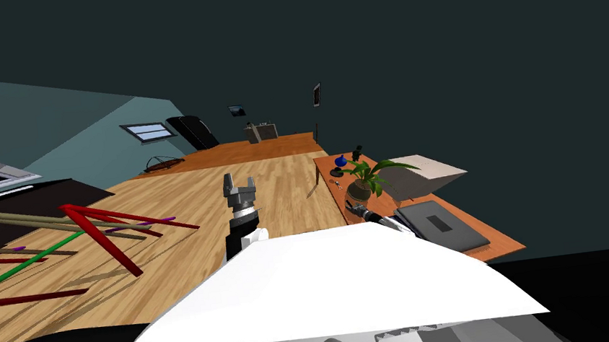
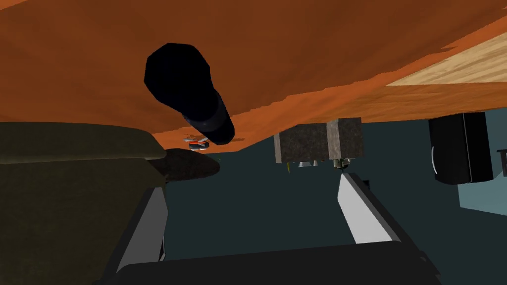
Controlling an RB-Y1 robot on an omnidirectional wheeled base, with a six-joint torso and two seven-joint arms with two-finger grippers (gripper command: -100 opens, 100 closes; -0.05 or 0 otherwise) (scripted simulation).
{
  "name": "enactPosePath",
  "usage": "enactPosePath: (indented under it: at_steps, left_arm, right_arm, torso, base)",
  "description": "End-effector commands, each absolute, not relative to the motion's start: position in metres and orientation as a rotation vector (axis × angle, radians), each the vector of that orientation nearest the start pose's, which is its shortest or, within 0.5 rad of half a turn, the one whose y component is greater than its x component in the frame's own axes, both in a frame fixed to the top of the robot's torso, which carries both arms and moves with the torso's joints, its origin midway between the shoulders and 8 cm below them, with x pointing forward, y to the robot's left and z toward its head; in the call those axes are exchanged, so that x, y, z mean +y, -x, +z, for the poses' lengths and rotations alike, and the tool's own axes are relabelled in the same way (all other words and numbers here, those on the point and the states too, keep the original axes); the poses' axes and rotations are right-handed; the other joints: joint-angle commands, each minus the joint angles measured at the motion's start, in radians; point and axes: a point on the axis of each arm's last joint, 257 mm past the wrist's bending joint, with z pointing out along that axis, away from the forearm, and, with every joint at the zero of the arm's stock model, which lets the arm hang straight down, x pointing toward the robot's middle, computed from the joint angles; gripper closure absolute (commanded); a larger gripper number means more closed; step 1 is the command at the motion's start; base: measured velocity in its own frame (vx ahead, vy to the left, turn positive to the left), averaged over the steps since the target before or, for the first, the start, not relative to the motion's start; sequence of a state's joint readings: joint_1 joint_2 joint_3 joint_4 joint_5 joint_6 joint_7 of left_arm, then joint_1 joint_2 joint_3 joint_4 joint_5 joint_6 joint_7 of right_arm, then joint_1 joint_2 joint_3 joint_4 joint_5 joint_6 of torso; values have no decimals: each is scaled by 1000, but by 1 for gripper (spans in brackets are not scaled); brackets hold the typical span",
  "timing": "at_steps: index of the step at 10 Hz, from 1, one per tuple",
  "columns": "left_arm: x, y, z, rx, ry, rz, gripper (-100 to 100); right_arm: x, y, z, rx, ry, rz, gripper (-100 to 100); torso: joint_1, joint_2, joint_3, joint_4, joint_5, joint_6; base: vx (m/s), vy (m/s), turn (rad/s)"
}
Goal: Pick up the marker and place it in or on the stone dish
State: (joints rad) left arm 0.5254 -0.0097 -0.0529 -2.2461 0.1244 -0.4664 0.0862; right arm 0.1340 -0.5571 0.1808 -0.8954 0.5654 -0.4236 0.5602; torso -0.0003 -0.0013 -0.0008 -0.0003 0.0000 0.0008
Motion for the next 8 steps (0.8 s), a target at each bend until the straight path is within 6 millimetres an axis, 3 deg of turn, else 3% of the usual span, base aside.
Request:
enactPosePath:
  at_steps: [1, 4, 5, 6, 7, 8]
  left_arm:
    - [282, -354, -7, 558, 860, -1479, 0]
    - [282, -354, -7, 558, 860, -1479, 0]
    - [282, -354, -7, 558, 860, -1479, 0]
    - [282, -354, -7, 558, 860, -1479, 0]
    - [282, -354, -7, 558, 860, -1479, 0]
    - [282, -354, -7, 558, 860, -1479, 0]
  right_arm:
    - [-414, -345, -511, 2206, 190, 49, -100]
    - [-426, -333, -525, 2254, 222, 2, -100]
    - [-424, -336, -521, 2245, 215, 11, -100]
    - [-425, -336, -522, 2247, 216, 8, 0]
    - [-412, -337, -528, 2246, 220, 11, -100]
    - [-406, -338, -531, 2246, 222, 12, -100]
  torso:
    - [0, 0, 0, 0, 0, 0]
    - [0, 0, 0, 0, 0, 0]
    - [1, 1, 0, 0, 0, 0]
    - [1, 1, 0, 0, 0, 0]
    - [1, 1, 1, 0, 0, 0]
    - [-1, -1, 0, 0, 0, 0]
  base:
    - [12, -16, 41]
    - [8, -11, 26]
    - [0, 0, 0]
    - [0, 0, 0]
    - [33, -41, -28]
    - [66, -63, -24]
